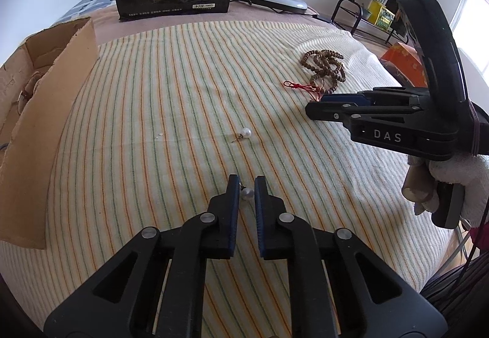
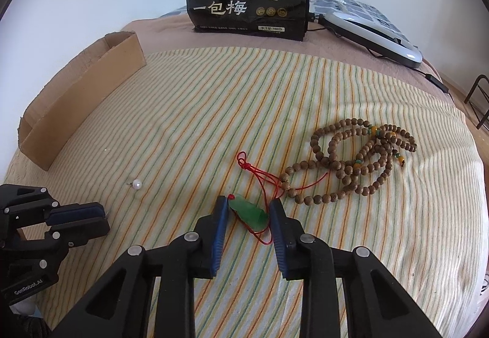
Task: Organize jewelry
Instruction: 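Carry the pearl in the left tool while the right tool carries the jade pendant to the box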
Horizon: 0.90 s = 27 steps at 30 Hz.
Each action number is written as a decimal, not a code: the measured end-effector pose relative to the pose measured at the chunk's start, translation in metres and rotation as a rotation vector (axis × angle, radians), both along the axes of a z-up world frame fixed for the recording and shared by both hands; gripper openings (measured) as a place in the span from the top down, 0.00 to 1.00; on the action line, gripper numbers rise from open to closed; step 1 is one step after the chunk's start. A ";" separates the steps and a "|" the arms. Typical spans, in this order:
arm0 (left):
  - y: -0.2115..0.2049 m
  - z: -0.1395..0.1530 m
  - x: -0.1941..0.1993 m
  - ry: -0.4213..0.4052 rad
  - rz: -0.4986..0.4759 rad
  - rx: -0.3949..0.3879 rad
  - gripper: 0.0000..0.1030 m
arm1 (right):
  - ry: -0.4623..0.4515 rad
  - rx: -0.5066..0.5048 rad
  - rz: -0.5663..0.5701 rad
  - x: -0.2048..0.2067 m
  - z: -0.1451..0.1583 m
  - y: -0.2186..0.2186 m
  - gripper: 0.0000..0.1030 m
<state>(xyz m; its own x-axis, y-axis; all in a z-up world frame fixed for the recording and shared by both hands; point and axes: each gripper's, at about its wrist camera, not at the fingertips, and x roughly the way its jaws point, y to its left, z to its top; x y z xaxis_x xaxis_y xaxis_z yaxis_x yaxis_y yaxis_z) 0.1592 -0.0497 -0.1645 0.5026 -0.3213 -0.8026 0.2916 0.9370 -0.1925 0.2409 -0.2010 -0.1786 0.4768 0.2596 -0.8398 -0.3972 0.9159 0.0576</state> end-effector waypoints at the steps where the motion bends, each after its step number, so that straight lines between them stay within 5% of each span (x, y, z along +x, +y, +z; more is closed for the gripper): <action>1: 0.001 0.001 -0.001 -0.002 0.002 -0.002 0.92 | 0.003 0.010 0.001 -0.002 0.001 -0.001 0.73; 27: 0.036 0.062 -0.023 -0.113 0.056 -0.040 0.92 | -0.133 0.075 -0.007 -0.038 0.096 -0.021 0.73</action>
